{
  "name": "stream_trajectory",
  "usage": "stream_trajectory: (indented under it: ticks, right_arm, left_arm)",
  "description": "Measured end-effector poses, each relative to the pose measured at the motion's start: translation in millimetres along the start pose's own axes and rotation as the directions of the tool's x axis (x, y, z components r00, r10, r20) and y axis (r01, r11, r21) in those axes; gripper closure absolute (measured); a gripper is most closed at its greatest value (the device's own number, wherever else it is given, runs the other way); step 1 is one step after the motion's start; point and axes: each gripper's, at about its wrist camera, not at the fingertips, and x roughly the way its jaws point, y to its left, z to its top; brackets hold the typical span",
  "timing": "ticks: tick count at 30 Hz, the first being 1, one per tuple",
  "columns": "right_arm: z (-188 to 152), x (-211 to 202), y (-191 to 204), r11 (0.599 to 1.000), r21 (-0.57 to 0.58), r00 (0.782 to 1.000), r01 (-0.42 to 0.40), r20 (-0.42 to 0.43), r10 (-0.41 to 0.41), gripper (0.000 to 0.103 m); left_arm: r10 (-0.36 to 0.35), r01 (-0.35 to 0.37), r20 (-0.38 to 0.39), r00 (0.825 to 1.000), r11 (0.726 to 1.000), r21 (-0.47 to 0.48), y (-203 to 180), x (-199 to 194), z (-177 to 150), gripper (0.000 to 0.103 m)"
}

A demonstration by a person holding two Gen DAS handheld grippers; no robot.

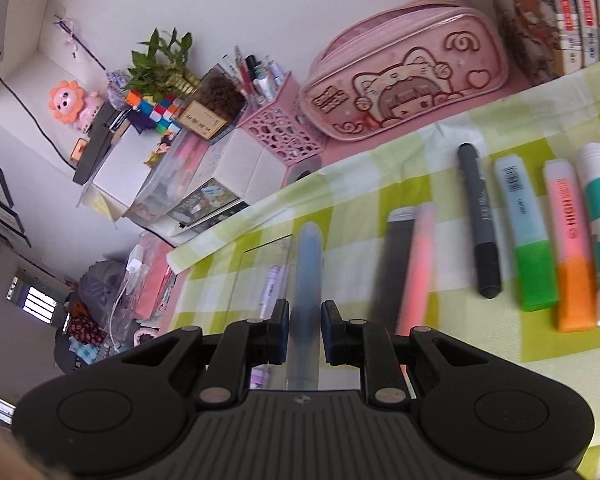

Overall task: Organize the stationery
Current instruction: 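Lower the light blue highlighter into the clear box and open the right tool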

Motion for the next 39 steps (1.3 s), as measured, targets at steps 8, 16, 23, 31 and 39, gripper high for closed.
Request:
stream_trajectory:
  ticks: [8,16,23,31,39]
  right_arm:
    - [-2,40,29,1.000,-0.004,0.997,0.027,-0.067,-0.028,0.082]
    - [5,68,48,0.991,-0.041,0.987,0.125,-0.094,-0.128,0.082]
    - [5,81,60,0.969,-0.123,0.968,0.214,-0.108,-0.228,0.082]
    - [6,92,75,0.934,-0.212,0.942,0.286,-0.118,-0.315,0.082]
    - [12,95,77,0.936,-0.215,0.936,0.278,-0.158,-0.314,0.079]
  left_arm:
    - [-0.005,0.005,0.000,1.000,1.000,-0.005,1,0,0,0.030]
    - [-0.012,0.012,0.003,1.000,1.000,-0.009,2,0,0,0.030]
    - [-0.017,0.017,0.002,1.000,1.000,-0.005,3,1,0,0.030]
    - [-0.013,0.013,-0.002,1.000,1.000,0.005,1,1,0,0.030]
    - [-0.018,0.018,0.000,1.000,1.000,-0.002,2,1,0,0.030]
